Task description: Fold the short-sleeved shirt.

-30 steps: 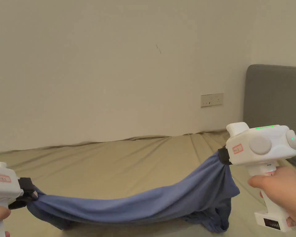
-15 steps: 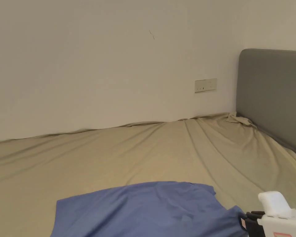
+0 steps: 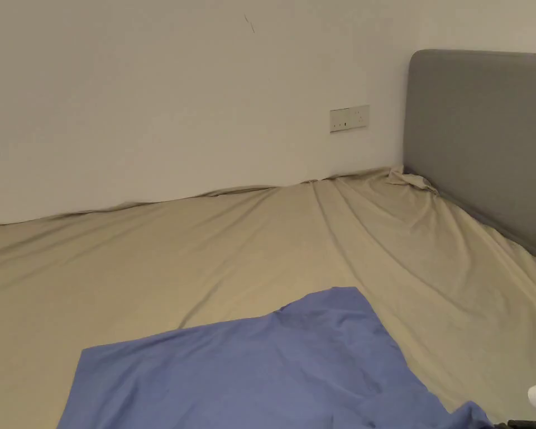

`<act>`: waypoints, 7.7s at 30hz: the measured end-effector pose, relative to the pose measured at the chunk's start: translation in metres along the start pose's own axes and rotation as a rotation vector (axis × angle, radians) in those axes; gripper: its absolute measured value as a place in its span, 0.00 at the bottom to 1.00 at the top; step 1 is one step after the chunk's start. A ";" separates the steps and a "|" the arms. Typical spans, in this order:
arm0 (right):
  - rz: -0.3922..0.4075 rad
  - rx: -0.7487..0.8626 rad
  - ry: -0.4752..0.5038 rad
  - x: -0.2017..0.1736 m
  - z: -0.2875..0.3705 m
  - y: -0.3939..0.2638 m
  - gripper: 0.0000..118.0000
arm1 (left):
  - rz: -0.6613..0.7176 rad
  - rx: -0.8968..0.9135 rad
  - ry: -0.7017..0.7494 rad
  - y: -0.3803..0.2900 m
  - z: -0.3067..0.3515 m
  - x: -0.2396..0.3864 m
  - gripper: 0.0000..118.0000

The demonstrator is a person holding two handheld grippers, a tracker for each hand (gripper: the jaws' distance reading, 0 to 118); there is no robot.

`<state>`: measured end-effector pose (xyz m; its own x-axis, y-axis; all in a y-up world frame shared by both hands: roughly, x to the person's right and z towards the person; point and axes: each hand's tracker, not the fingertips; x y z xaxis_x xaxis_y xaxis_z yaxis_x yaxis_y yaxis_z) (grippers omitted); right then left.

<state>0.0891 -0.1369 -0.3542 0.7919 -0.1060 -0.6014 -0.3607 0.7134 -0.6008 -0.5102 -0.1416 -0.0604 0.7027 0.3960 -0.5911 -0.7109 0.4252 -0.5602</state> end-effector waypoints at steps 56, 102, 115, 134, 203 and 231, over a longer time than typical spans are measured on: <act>-0.053 -0.026 0.125 -0.074 0.031 -0.030 0.02 | 0.011 0.111 0.272 -0.100 -0.023 -0.015 0.87; -0.329 -0.130 0.136 0.017 -0.050 0.013 0.06 | 0.358 0.045 -0.209 -0.047 -0.027 -0.010 0.09; -0.392 -0.119 0.005 0.024 -0.204 0.109 0.05 | 0.572 0.145 -0.204 0.062 -0.108 -0.018 0.09; -0.305 -0.219 0.089 0.029 -0.235 0.123 1.00 | 0.351 0.192 -0.189 0.078 -0.131 0.005 1.00; -0.062 -0.429 0.168 0.028 -0.085 0.046 0.09 | 0.029 -0.083 -0.069 -0.023 -0.016 0.013 0.05; -0.083 -0.420 0.262 0.033 -0.062 -0.010 0.99 | 0.051 -0.191 0.008 -0.059 -0.027 -0.010 1.00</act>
<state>0.0876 -0.1904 -0.4008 0.6956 -0.3595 -0.6220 -0.5116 0.3599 -0.7802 -0.4761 -0.1931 -0.0372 0.6663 0.4057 -0.6257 -0.7386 0.2429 -0.6289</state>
